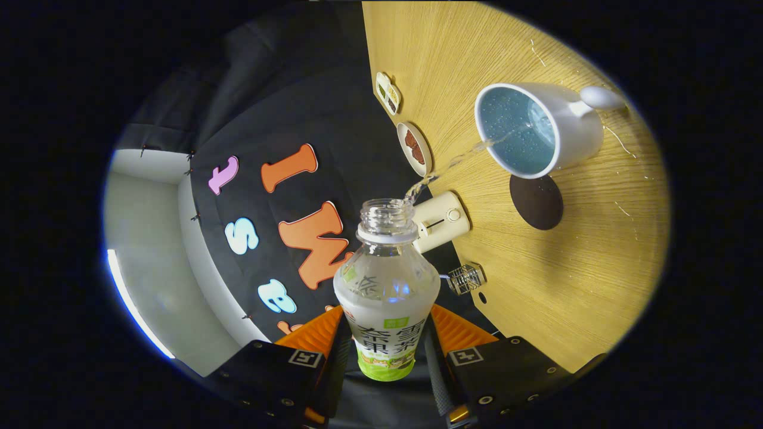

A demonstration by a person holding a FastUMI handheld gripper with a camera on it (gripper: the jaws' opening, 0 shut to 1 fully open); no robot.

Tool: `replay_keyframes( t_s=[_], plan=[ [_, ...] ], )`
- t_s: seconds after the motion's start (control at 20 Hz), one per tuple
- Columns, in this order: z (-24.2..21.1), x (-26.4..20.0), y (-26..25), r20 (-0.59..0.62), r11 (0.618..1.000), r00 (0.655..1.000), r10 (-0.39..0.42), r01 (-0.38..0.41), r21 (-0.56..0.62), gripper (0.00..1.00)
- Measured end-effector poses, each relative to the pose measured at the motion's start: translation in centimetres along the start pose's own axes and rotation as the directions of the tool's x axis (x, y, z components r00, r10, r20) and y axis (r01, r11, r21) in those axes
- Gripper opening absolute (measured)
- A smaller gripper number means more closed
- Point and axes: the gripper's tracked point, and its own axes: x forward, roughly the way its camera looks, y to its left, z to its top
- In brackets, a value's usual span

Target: Take the bottle from table, then pour the juice into the cup, finally place the bottle on the coaster

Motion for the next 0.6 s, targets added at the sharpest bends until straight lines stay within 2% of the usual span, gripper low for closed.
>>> replay_keyframes(
  t_s=[0.6],
  plan=[
    [0.77, -0.14, -0.3, 0.019, 0.998, 1.0, -0.01, 0.008, 0.063, 0.62]
  ],
)
